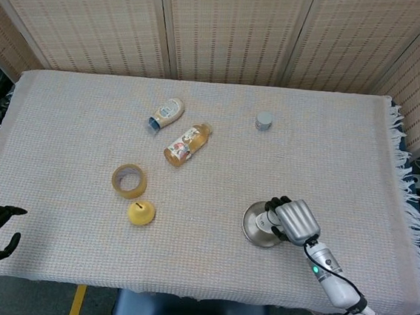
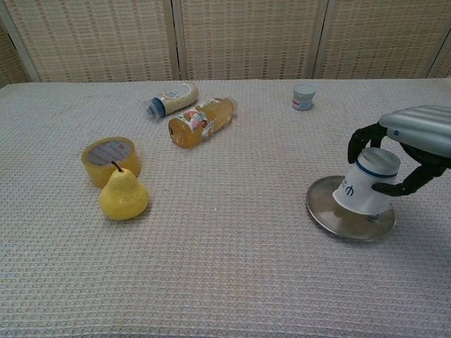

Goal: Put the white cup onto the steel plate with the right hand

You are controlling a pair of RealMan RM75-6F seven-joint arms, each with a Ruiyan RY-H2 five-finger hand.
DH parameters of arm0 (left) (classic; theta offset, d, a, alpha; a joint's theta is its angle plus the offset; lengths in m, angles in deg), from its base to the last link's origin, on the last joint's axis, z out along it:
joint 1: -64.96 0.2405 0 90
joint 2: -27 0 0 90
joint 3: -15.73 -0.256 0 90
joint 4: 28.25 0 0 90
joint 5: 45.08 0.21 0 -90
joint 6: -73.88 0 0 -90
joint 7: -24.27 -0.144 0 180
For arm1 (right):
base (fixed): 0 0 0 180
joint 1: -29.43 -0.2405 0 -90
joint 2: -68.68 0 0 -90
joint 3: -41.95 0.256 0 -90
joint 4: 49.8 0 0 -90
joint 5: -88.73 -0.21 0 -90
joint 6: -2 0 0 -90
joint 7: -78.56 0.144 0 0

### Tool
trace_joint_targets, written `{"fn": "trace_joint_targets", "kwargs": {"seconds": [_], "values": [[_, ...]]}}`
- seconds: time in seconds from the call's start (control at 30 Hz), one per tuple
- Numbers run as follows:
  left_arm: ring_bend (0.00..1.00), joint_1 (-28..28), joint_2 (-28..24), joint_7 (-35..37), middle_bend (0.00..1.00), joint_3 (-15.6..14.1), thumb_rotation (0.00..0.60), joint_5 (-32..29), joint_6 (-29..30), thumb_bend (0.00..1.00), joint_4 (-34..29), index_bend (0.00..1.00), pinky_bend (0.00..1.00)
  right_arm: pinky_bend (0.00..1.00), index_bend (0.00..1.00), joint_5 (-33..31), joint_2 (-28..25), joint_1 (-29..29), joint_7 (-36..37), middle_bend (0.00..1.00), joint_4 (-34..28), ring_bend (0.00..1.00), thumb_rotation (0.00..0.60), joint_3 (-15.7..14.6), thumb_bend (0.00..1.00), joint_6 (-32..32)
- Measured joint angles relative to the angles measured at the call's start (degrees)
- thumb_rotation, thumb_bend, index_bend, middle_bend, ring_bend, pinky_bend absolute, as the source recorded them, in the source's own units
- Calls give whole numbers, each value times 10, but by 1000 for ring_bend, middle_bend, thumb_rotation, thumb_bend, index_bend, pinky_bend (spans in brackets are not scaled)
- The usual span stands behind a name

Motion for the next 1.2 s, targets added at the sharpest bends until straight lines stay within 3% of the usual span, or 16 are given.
{"fn": "trace_joint_targets", "kwargs": {"seconds": [0.43,0.73,1.0,1.2], "values": [[293,0,-1,1,326,1,600,-1,0,430,-1,308,443,724,492,-13,23,-3,7,440,40,337,600,-6,224,29],[293,0,-2,4,327,1,600,-2,-1,429,-1,308,443,724,492,48,75,-9,101,440,128,337,600,-8,224,32],[293,0,-2,5,327,1,600,-1,-1,430,0,308,443,724,492,117,122,-8,143,441,224,337,600,-14,224,-12],[293,0,-2,3,327,0,600,-2,-2,429,-1,309,443,724,492,132,127,-6,192,441,230,337,600,-22,224,-18]]}}
